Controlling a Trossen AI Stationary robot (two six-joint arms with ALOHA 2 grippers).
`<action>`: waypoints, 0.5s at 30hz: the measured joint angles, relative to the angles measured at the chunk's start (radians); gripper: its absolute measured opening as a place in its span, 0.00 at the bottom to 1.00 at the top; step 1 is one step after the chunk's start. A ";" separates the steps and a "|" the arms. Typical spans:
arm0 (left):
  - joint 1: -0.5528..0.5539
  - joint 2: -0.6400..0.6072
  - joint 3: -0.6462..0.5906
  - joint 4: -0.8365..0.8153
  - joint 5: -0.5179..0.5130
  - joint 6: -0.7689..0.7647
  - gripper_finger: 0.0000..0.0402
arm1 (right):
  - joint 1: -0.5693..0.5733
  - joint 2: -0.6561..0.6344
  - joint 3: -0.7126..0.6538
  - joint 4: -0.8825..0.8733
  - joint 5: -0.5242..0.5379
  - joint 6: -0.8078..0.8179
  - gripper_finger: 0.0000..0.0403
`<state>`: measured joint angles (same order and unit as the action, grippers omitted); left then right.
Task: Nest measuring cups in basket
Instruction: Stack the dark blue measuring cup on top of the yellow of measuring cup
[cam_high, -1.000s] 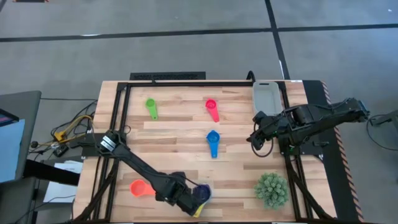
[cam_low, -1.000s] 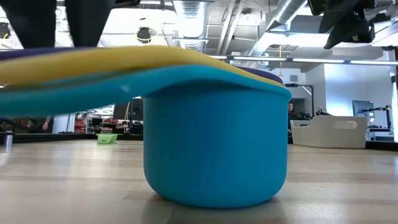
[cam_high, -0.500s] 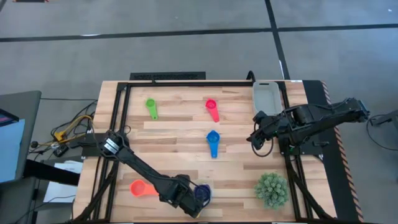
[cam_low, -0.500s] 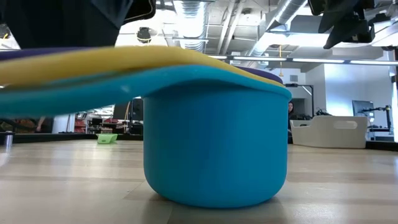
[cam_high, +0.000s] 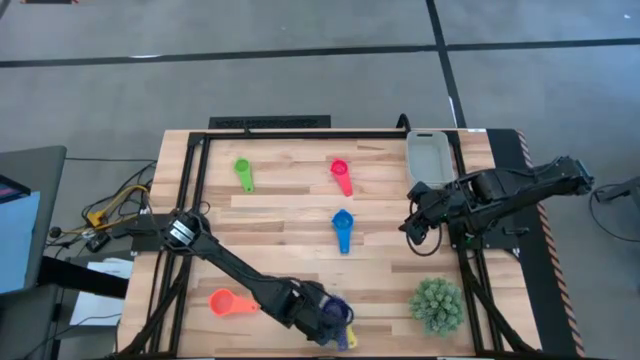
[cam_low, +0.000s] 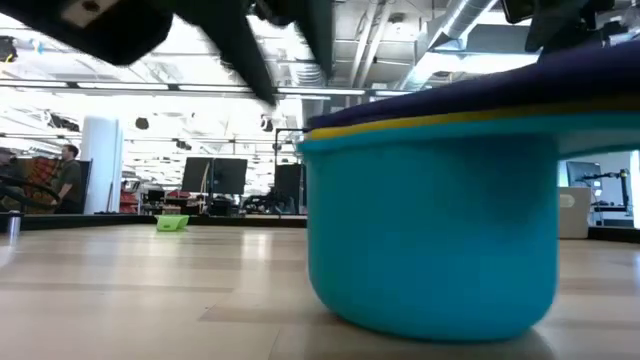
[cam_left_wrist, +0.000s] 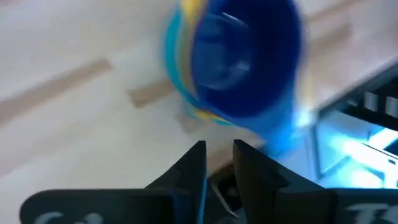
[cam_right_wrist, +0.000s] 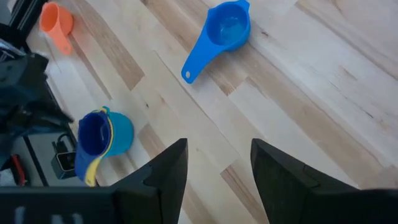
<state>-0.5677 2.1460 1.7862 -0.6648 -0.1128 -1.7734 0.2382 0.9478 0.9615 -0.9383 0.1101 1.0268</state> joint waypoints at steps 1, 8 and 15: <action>0.001 0.001 -0.001 -0.017 -0.001 -0.011 0.17 | 0.006 0.000 0.000 0.000 0.002 0.005 0.50; -0.003 0.001 -0.001 -0.085 0.025 -0.047 0.17 | 0.062 0.008 -0.002 0.003 0.020 0.020 0.49; 0.004 0.001 -0.001 -0.110 0.015 0.022 0.17 | 0.120 0.060 -0.057 0.080 0.011 0.020 0.49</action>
<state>-0.5633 2.1468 1.7855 -0.7744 -0.0976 -1.7512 0.3586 1.0079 0.9047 -0.8582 0.1207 1.0466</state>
